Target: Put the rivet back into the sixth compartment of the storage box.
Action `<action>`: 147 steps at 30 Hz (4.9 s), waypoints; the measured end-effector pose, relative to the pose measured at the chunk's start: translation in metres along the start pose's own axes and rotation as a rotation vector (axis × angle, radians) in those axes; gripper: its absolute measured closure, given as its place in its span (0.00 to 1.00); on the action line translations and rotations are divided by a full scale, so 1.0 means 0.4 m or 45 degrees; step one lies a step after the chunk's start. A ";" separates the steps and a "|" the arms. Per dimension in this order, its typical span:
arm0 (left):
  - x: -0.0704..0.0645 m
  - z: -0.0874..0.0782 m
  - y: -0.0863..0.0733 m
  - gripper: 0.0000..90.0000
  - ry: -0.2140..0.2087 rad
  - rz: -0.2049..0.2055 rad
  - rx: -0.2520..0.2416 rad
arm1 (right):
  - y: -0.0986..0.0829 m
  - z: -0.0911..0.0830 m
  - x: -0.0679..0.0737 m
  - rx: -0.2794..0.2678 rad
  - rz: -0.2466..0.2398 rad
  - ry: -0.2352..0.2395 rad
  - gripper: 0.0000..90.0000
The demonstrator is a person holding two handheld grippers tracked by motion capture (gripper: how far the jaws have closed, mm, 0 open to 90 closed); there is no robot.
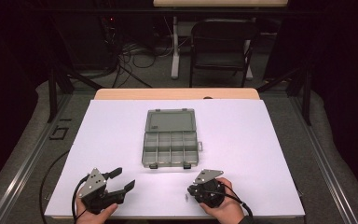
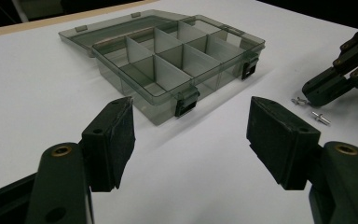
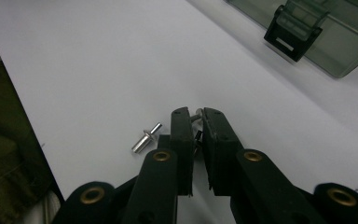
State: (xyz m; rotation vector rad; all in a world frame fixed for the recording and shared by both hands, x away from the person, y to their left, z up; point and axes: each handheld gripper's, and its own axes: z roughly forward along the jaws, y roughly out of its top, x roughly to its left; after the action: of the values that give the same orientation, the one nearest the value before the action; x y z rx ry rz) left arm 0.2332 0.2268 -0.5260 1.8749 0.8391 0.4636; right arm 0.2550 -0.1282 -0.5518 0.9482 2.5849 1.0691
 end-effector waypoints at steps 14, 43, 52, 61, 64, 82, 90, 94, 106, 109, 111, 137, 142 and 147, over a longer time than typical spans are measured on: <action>-0.003 -0.001 -0.001 0.36 0.007 -0.005 -0.015 | 0.094 -0.095 -0.027 -0.180 0.031 -0.004 0.93; -0.001 -0.003 -0.001 0.35 0.010 0.005 -0.038 | 0.282 -0.041 -0.033 -0.256 -0.023 -0.017 0.93; 0.001 -0.002 -0.001 0.35 0.008 0.004 -0.039 | 0.300 0.002 -0.050 -0.256 0.011 -0.010 0.93; 0.002 0.002 -0.001 0.35 0.009 0.004 -0.042 | 0.304 0.044 -0.064 -0.218 0.019 -0.034 0.93; 0.002 0.001 -0.001 0.35 0.007 0.003 -0.043 | 0.306 0.072 -0.067 -0.198 0.023 -0.037 0.93; 0.003 0.001 -0.001 0.35 0.002 0.001 -0.038 | 0.306 0.152 -0.082 -0.163 0.062 -0.090 0.92; 0.004 -0.001 0.000 0.35 0.002 0.000 -0.038 | 0.303 0.160 -0.080 -0.142 0.038 -0.103 0.92; 0.004 0.001 -0.001 0.35 0.000 0.000 -0.040 | 0.303 0.165 -0.080 -0.147 0.044 -0.103 0.88; 0.004 -0.001 -0.001 0.35 0.002 -0.004 -0.040 | 0.305 0.103 -0.080 -0.200 -0.024 -0.144 0.52; 0.004 -0.001 -0.001 0.35 0.008 -0.005 -0.049 | 0.299 0.076 -0.070 -0.211 -0.054 -0.144 0.51; 0.003 -0.001 -0.001 0.35 0.008 -0.011 -0.048 | 0.295 0.063 -0.065 -0.214 -0.056 -0.138 0.51; 0.002 0.001 -0.002 0.35 0.019 -0.004 -0.043 | 0.079 -0.105 -0.068 -0.325 0.003 -0.087 0.50; 0.001 0.002 -0.002 0.35 0.018 -0.005 -0.042 | 0.045 -0.104 -0.065 -0.306 0.035 -0.119 0.45; 0.002 0.000 -0.002 0.35 0.021 -0.004 -0.043 | 0.029 -0.102 -0.067 -0.328 0.040 -0.147 0.40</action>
State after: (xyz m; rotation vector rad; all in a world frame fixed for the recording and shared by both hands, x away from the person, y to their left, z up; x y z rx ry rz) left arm 0.2336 0.2275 -0.5267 1.8405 0.8399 0.4888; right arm 0.2654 -0.1619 -0.5161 0.9582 2.2792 1.2780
